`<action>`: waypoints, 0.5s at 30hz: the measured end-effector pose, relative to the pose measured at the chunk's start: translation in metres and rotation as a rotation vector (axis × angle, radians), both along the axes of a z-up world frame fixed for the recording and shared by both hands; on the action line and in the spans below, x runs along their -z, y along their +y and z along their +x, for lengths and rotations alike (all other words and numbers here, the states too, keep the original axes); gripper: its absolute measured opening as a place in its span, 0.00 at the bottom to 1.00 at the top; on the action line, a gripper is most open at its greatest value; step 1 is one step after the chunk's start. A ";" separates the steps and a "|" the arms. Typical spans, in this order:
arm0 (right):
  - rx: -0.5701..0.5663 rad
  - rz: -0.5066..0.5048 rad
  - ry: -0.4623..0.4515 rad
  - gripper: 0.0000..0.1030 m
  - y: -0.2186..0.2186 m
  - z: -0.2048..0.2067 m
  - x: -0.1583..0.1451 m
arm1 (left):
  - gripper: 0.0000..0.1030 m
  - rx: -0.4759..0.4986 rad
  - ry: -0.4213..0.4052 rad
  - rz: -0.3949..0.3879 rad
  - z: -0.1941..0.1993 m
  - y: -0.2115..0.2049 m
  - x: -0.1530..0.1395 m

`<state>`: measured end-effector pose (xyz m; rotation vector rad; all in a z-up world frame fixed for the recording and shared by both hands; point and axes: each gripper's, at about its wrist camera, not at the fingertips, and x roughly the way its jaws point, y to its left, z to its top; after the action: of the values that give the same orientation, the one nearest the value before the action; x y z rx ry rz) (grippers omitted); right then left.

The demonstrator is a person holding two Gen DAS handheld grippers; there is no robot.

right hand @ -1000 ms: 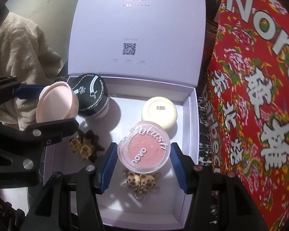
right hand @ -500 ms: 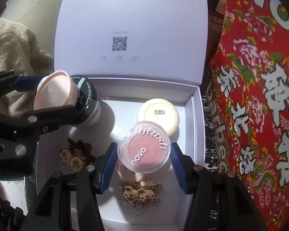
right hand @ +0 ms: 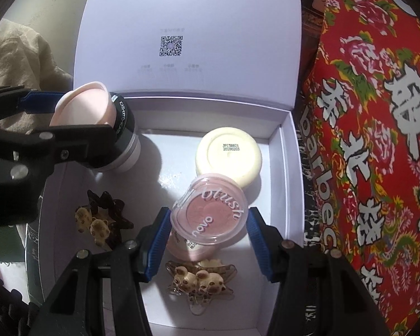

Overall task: Organize objects
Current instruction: 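Lower the white compact into the box with the left gripper while the right gripper lowers the blush compact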

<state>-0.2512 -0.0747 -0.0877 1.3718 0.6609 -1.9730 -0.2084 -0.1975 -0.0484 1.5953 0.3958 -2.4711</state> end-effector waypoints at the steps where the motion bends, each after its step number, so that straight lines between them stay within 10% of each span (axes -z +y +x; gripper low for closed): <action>1: 0.001 0.002 -0.001 0.55 0.001 0.000 0.000 | 0.66 0.001 -0.002 -0.002 0.000 0.000 0.000; 15: 0.006 0.009 -0.045 0.55 0.013 0.003 0.011 | 0.67 -0.027 -0.032 -0.055 -0.004 0.002 0.005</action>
<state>-0.2486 -0.0615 -0.0986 1.4214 0.6465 -1.9403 -0.2122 -0.1952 -0.0532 1.5944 0.3392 -2.4120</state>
